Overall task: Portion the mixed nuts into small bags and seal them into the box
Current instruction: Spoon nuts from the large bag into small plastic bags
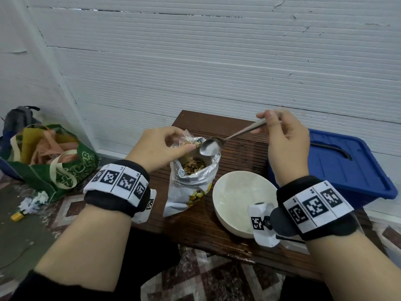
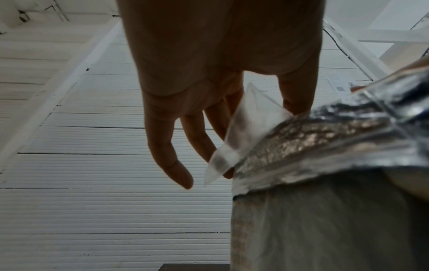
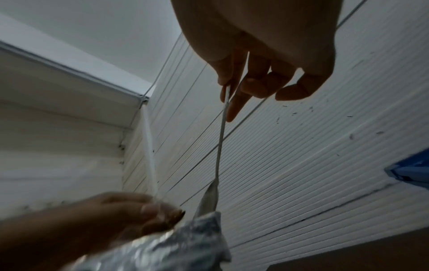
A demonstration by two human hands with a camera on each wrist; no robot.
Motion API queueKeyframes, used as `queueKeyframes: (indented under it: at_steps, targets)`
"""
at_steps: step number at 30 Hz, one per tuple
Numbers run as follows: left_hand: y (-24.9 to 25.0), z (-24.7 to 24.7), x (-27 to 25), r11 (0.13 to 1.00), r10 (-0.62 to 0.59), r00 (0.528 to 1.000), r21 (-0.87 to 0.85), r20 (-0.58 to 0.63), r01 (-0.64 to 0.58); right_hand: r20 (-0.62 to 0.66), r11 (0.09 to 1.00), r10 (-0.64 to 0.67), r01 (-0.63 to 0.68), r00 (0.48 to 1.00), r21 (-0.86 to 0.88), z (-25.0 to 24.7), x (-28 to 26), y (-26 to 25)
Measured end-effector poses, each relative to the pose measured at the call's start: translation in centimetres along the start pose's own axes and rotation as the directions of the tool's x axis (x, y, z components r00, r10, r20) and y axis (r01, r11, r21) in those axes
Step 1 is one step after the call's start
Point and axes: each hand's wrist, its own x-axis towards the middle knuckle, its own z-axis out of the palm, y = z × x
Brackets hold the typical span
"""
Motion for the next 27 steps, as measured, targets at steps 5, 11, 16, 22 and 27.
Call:
queueKeyframes:
  at_steps: [5, 11, 16, 22, 27]
  targets:
    - [-0.1, 0.0, 0.1, 1.000, -0.012, 1.000, -0.024, 0.000, 0.012, 0.320, 0.916, -0.245, 0.326, 0.915, -0.232, 2.2, -2.3, 0.6]
    - [-0.3, 0.0, 0.1, 0.999, -0.004, 1.000, -0.049, -0.005, 0.003, 0.483, 0.822, -0.262, 0.455, 0.835, -0.342, 3.9, -4.5, 1.3]
    - [-0.4, -0.1, 0.1, 0.999, -0.024, 1.000, -0.041, 0.017, 0.025, 0.335, 0.942, -0.120, 0.214, 0.935, -0.258, 4.1, -4.0, 1.5]
    - [-0.3, -0.2, 0.1, 0.999, -0.026, 0.999, -0.023, 0.024, 0.026, 0.155, 0.978, 0.181, -0.161, 0.971, -0.136, 3.5, -3.1, 1.0]
    - [-0.2, -0.4, -0.1, 1.000, -0.008, 0.999, 0.014, 0.046, 0.007, 0.049, 0.919, 0.394, -0.392, 0.918, -0.054, 3.3, -2.4, 1.3]
